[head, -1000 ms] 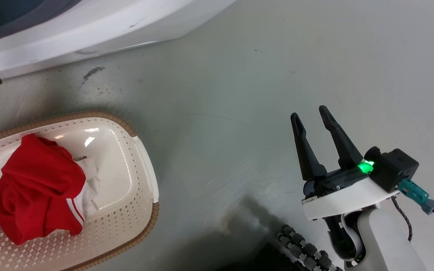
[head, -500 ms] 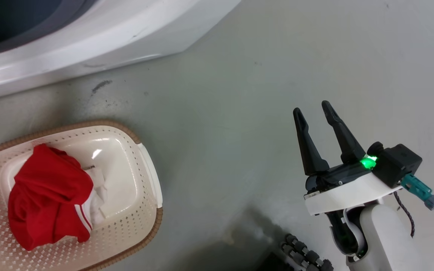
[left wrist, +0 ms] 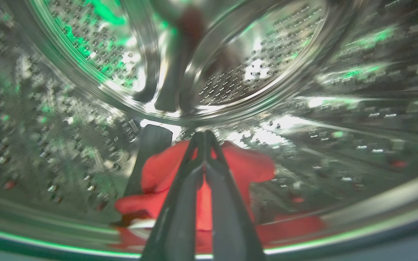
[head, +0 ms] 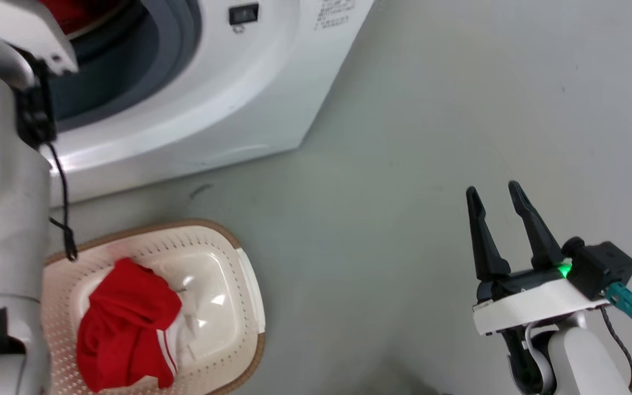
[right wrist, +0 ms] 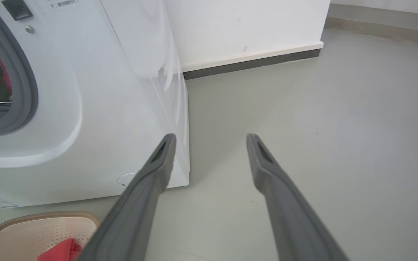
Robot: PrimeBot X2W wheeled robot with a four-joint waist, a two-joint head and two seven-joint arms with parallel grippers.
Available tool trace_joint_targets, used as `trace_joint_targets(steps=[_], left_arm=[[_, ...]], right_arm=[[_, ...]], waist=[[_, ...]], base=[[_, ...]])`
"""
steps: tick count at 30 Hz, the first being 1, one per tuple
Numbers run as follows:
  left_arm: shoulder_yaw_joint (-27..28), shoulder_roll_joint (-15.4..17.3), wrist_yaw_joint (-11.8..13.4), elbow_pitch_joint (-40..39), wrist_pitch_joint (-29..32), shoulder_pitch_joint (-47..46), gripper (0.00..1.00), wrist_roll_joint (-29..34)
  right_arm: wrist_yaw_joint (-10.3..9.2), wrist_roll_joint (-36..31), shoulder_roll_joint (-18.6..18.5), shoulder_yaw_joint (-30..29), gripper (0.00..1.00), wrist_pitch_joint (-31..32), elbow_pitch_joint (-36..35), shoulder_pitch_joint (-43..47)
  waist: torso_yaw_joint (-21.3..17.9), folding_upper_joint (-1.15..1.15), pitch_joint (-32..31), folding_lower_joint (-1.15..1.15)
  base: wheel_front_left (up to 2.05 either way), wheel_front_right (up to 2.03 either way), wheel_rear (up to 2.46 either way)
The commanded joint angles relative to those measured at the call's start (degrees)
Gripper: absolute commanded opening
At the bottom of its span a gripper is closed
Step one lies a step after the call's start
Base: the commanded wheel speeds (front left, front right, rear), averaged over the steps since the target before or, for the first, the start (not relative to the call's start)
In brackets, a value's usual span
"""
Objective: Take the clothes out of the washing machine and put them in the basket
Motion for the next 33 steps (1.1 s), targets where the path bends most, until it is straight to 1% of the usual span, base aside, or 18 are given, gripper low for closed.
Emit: trace_joint_targets(steps=[1, 5, 9, 11, 12, 16, 17, 20, 25, 30, 33], left_arm=[[0.14, -0.36, -0.74, 0.69, -2.41, 1.76, 0.0, -0.39], [-0.14, -1.84, -3.27, 2.53, -7.36, 5.13, 0.0, -1.49], [0.61, -2.92, -5.13, 2.28, -9.23, 8.98, 0.0, -2.49], [1.49, -3.5, -5.94, 0.65, -9.47, 10.79, 0.0, -2.89], [1.94, -3.44, -6.29, -0.88, -9.5, 11.66, 0.0, -2.67], [3.94, -4.85, -7.31, -8.04, -9.55, 17.72, 0.0, -1.8], [3.94, -4.85, -7.31, -8.04, -9.55, 17.72, 0.0, -1.8], [4.79, -5.92, -8.26, -13.55, -9.51, 22.21, 0.0, -0.68], [5.68, -7.96, -9.07, -22.43, -9.5, 29.37, 0.0, 0.92], [5.48, -9.55, -9.38, -31.02, -9.5, 35.46, 0.0, 1.94], [4.71, -10.4, -8.95, -35.96, -9.45, 39.17, 0.0, 2.32]], right_arm=[[-0.04, -0.58, 0.01, -0.57, 1.0, -0.15, 0.31, 0.95], [-0.04, -1.69, 0.01, -2.08, 1.0, -0.14, 0.58, 3.4], [-0.04, -2.34, 0.01, -3.09, 1.0, 0.19, 0.52, 5.51], [-0.04, -2.64, 0.01, -3.53, 1.0, 0.66, 0.17, 6.56], [-0.04, -2.86, 0.01, -3.72, 1.0, 0.87, -0.12, 7.01], [-0.03, -3.41, 0.01, -4.43, 1.0, 1.99, -1.24, 9.1], [-0.03, -3.41, 0.01, -4.43, 1.0, 1.99, -1.24, 9.1], [-0.03, -3.61, 0.01, -4.98, 1.0, 2.81, -2.18, 10.55], [-0.04, -4.08, 0.01, -5.79, 1.0, 4.04, -3.91, 12.95], [-0.03, -4.37, 0.02, -6.53, 1.0, 5.34, -5.6, 14.85], [-0.04, -4.64, 0.03, -6.83, 1.0, 5.97, -6.45, 16.03]], waist=[[2.38, 0.0, -4.96, 0.0], [4.08, 0.0, -9.51, 0.0], [5.53, 0.0, -13.61, 0.0], [6.21, 0.0, -15.59, 0.0], [6.5, 0.0, -16.44, 0.0], [7.57, 0.0, -19.78, 0.0], [7.57, 0.0, -19.78, 0.0], [8.24, 0.0, -22.28, 0.0], [9.62, 0.0, -25.73, 0.0], [10.95, 0.0, -28.01, 0.0], [11.83, 0.0, -28.99, 0.0]], base=[[0.0, 0.0, 0.0], [0.0, 0.0, 0.0], [0.0, 0.0, 0.0], [0.0, 0.0, 0.0], [0.0, 0.0, 0.0], [0.0, 0.0, 0.0], [0.0, 0.0, 0.0], [0.0, 0.0, 0.0], [0.0, 0.0, 0.0], [0.0, 0.0, 0.0], [0.0, 0.0, 0.0]])
